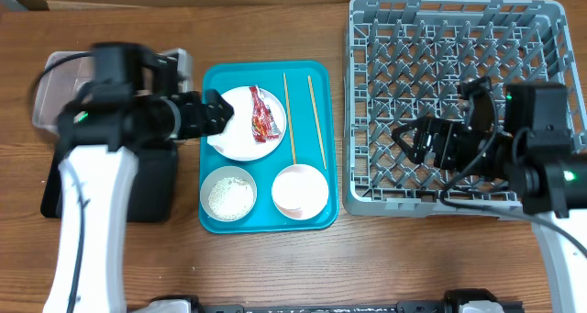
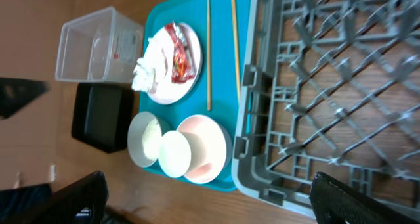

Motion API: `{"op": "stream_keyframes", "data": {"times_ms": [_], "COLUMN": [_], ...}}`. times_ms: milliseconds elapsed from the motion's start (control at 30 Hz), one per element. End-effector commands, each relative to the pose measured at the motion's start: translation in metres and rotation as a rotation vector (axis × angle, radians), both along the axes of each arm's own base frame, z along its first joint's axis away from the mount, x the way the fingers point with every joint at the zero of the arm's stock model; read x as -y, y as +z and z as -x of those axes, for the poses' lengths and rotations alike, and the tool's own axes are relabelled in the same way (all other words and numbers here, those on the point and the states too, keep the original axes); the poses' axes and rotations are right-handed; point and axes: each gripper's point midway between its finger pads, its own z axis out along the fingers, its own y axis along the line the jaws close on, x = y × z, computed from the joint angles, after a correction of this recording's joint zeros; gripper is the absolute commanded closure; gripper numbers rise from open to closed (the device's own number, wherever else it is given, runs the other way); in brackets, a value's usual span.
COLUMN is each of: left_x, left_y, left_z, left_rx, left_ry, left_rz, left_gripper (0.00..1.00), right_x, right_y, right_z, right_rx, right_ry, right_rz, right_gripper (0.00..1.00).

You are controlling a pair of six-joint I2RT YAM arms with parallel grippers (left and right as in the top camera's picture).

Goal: Sort waste into correct bins and load items into the dishwasher
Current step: 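Grasp the white cup with the left gripper and lift it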

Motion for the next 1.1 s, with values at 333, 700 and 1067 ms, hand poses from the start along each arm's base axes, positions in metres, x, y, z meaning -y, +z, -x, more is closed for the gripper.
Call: {"op": "stream_keyframes", "data": {"times_ms": [333, 700, 1067], "left_x": [0.111, 0.091, 0.119], "left_y": [-0.132, -0.173, 0.000], "left_z": [0.066, 0.067, 0.030], "left_rx": [-0.356, -0.378, -0.120], "left_ry": [-0.438, -0.332, -0.541], "left_rz": [-0.334, -0.391, 0.487], "left_gripper": [0.39, 0.96, 0.96], "right_x": [-0.003, -0.003, -0.021], "right_y": [0.014, 0.014, 0.033], "right_z": [0.018, 0.017, 0.016], "right_rx": [0.023, 0.025, 0.080], "right_ry": [0.028, 0.028, 0.102], "right_rz": [-0.016, -0.017, -0.124], "right_gripper": [0.00, 0.00, 0.04]}}
